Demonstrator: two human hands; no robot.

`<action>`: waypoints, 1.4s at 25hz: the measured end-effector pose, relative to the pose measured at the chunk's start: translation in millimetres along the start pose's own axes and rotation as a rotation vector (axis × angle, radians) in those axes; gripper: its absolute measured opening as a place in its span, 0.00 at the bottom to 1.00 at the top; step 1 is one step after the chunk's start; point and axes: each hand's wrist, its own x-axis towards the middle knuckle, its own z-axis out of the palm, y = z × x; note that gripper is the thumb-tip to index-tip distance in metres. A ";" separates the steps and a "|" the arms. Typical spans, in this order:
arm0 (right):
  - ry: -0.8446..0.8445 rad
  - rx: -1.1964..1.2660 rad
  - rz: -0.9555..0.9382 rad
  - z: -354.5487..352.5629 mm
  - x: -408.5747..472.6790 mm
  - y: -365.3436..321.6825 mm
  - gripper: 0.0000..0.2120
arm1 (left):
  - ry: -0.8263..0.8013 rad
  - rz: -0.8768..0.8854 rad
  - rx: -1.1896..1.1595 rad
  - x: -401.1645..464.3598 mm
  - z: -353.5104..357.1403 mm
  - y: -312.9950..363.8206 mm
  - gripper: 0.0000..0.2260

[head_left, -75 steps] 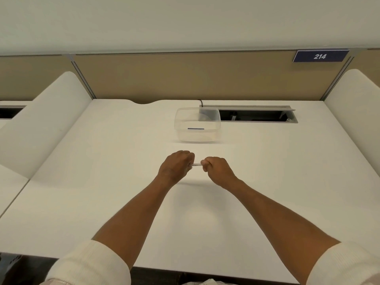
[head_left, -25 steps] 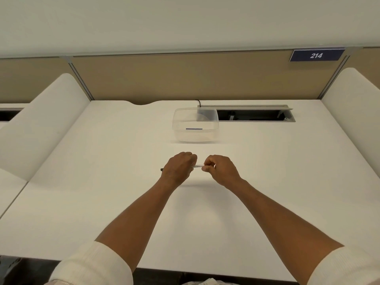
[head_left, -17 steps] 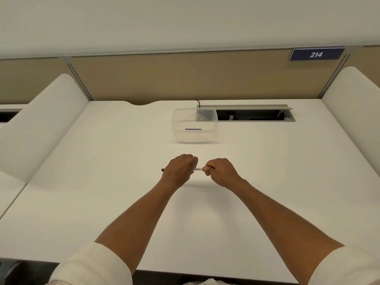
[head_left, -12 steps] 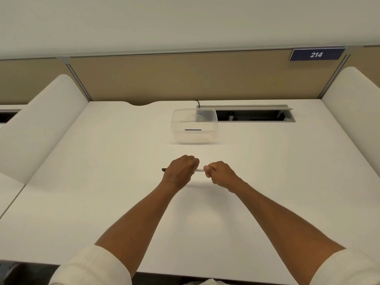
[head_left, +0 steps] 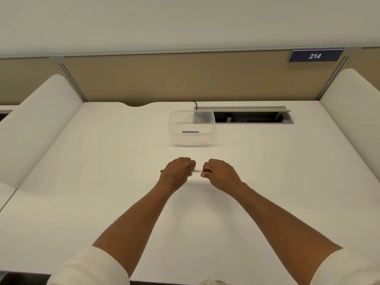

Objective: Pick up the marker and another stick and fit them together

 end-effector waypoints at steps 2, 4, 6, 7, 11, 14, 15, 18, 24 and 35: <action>0.027 -0.041 -0.027 1.4 3.4 2.0 0.09 | 0.000 0.008 -0.005 3.4 1.2 -0.9 0.03; 0.046 -0.002 -0.024 1.8 6.8 0.5 0.10 | 0.011 0.010 -0.007 6.5 1.0 -1.3 0.03; 0.028 0.036 -0.005 1.5 10.3 -1.9 0.11 | 0.020 0.013 0.007 9.3 0.4 -2.8 0.04; 0.010 0.051 0.005 0.8 12.5 -2.4 0.11 | 0.024 0.015 0.020 10.0 -0.4 -3.6 0.04; -0.036 0.273 0.151 1.2 19.2 -6.1 0.16 | 0.047 0.034 0.077 12.9 -2.8 -6.2 0.04; -0.109 0.478 0.324 1.3 21.9 -6.5 0.18 | 0.067 0.073 0.128 14.7 -5.1 -5.0 0.03; -0.154 0.548 0.369 1.5 22.6 -5.2 0.18 | 0.069 0.089 0.141 14.5 -5.0 -5.0 0.03; -0.241 0.635 0.401 2.6 23.5 1.8 0.18 | 0.075 0.116 0.156 12.2 -2.6 -4.6 0.04; -0.118 0.460 0.193 2.8 22.0 6.1 0.09 | 0.120 0.118 0.088 11.8 5.4 -1.0 0.04; 0.101 0.511 0.359 10.7 1.6 28.6 0.08 | 0.179 -0.309 -0.268 19.7 24.3 -28.1 0.18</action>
